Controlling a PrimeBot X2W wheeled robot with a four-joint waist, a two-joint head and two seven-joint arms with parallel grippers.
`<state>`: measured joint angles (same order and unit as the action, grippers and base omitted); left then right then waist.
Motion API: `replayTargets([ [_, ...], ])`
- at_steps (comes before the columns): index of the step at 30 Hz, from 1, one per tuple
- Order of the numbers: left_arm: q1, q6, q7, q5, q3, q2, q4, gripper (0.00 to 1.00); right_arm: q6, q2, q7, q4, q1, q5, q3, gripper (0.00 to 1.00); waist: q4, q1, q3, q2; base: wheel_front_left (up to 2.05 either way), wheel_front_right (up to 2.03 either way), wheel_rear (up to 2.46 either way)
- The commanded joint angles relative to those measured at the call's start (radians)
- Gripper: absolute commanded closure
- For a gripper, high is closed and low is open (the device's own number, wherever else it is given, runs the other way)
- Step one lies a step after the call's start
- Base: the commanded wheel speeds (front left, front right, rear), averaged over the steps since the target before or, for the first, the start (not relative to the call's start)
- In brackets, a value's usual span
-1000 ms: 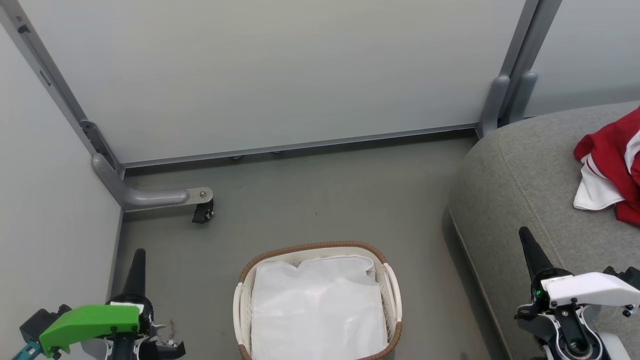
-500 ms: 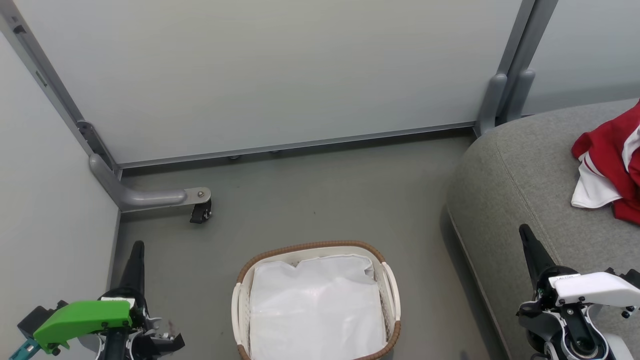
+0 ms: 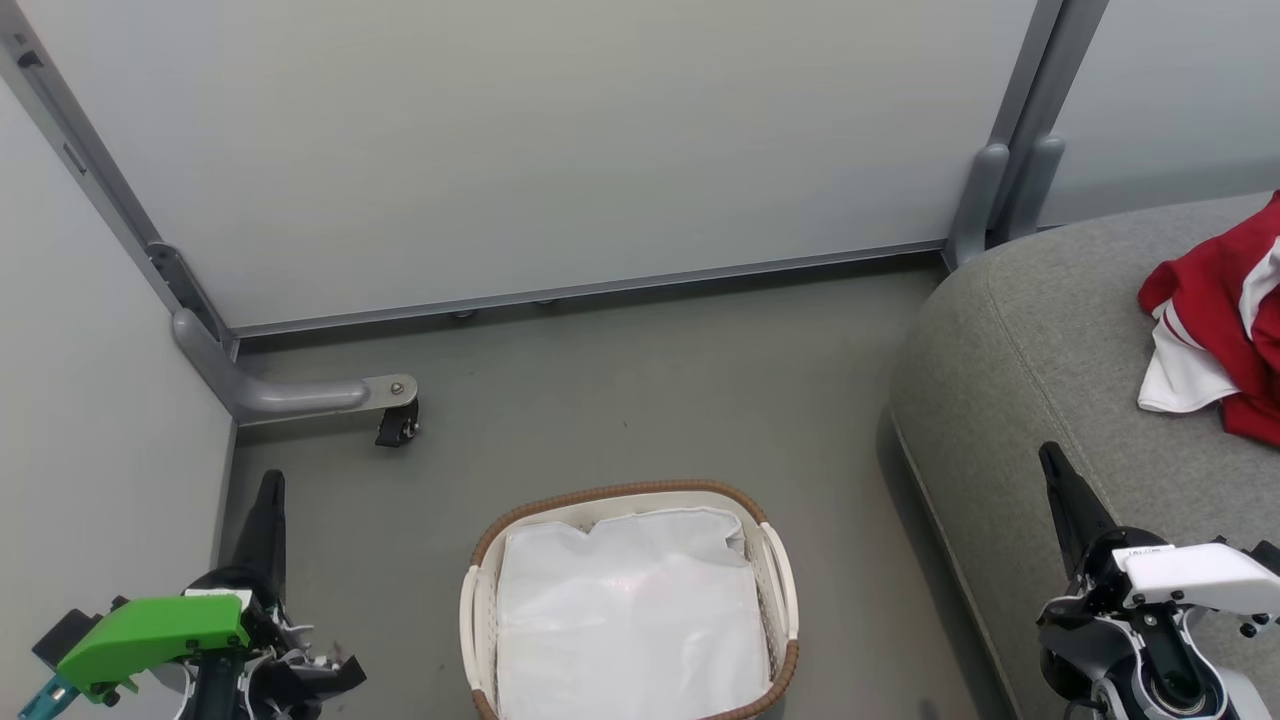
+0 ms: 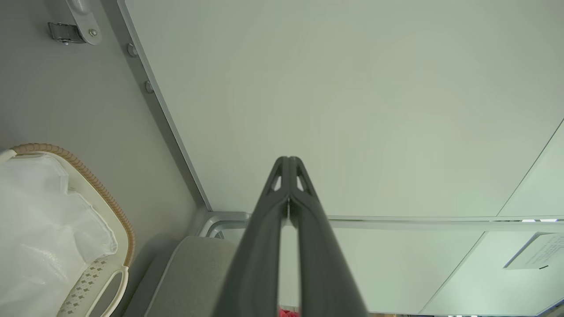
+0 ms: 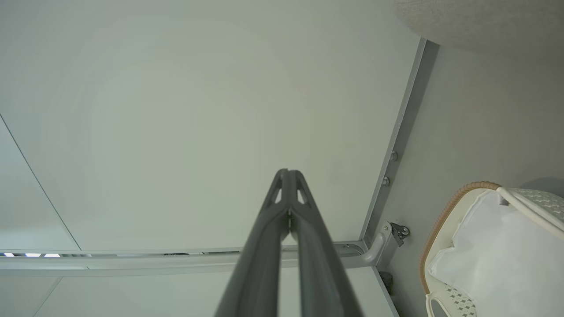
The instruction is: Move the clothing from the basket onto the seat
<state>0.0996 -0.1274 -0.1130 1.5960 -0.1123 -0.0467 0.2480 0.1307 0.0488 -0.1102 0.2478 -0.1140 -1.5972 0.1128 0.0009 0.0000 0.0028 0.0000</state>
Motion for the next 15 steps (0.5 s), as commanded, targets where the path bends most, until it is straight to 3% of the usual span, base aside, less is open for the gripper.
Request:
replayTargets([
  [1, 0.017, -0.006, -0.004, 0.020, -0.004, -0.006, -0.006, 1.00, 0.000, 0.002, -0.007, -0.007, 0.011, -0.019, 0.003, 1.00, -0.001, 0.0000, 0.000, 0.0000, 0.00, 0.00, 0.00],
  [15, 0.015, -0.006, -0.005, 0.018, -0.004, -0.007, -0.005, 1.00, 0.000, 0.003, -0.007, -0.006, 0.011, -0.017, 0.003, 1.00, -0.001, 0.0000, 0.000, 0.0000, 0.00, 0.00, 0.00],
])
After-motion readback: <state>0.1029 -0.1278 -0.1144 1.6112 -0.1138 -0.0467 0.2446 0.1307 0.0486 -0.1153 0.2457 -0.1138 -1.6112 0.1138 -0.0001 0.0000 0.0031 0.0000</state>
